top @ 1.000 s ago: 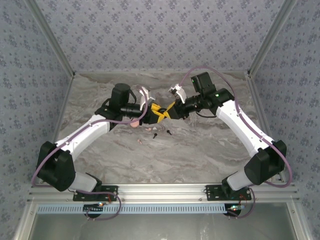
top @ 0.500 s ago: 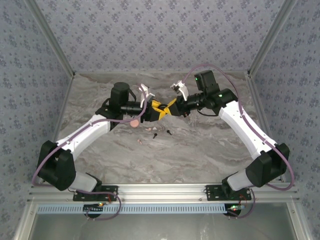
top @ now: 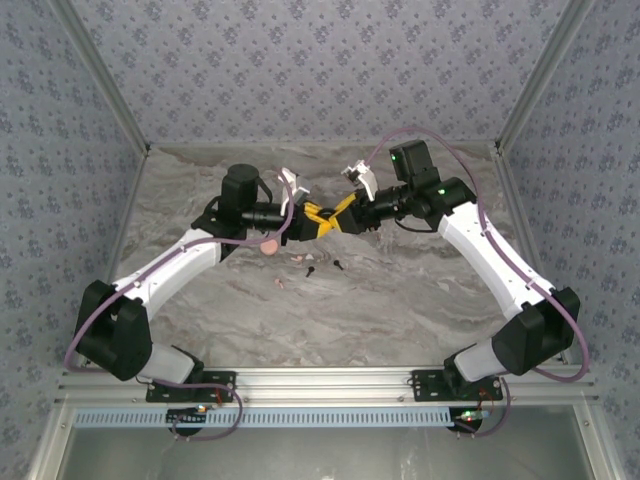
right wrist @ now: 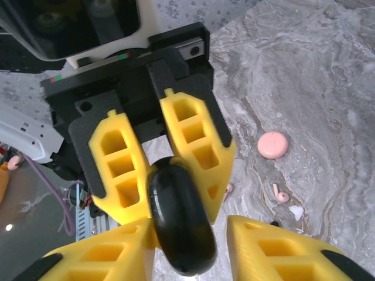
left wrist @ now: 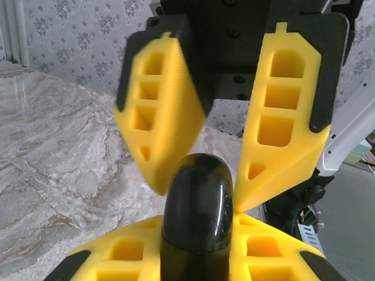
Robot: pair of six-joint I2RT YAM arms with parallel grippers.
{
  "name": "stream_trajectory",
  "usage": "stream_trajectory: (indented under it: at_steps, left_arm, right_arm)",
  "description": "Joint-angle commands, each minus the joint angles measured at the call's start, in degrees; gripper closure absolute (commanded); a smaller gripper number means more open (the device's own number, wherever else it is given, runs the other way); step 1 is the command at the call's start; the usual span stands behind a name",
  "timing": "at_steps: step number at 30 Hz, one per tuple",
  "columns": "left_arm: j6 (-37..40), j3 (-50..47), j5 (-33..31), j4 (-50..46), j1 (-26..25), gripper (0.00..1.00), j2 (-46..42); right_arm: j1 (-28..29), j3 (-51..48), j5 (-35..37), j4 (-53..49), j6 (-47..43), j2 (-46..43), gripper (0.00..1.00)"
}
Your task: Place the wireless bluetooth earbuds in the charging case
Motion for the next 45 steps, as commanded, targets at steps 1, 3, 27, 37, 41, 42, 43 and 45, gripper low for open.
stream_trajectory:
  at_steps: [1,3,27,37,41,42,43,45]
  left_arm:
    - [3.97,-0.61,0.45,-0.84,-0.58,0.90,-0.56]
    - [5.28,-0.79,0.30,-1.46,-0.76,0.90,-0.74]
    - [-4.48,-7.81,-12.73,10.01,1.07,0.91,-2.33]
    - [-6.99,-14.29,-18.04,11.93,0.72,0.89,-9.17]
    - [-6.22,-16.08,-19.68,9.53,0.08,0.89,-12.77]
    - [-5.95,-16.38,-20.10,8.68,-0.12,0.89,-13.57]
    - [-5.65,-16.41,-20.42,7.69,-0.26,0.89,-14.30]
    - [-4.96,-16.68,-20.85,6.10,-0.65,0.89,-15.60]
  right_arm:
    - [0.14,-0.12,4.57,0.43,1.41,-1.26,0.59]
    - [0.08,-0.18,6.07,0.82,1.94,-1.33,0.58]
    - [-2.56,-5.63,17.32,7.88,8.12,-5.50,0.42]
    - [-5.03,-9.43,19.67,4.18,10.21,1.89,0.48]
    - [-3.99,-10.92,20.15,5.05,10.83,5.87,0.56]
    - [-3.43,-11.13,20.66,5.23,10.83,7.09,0.56]
    - [-2.82,-11.23,21.70,5.24,11.00,8.53,0.56]
    - [-1.80,-11.09,22.28,5.07,10.93,10.99,0.57]
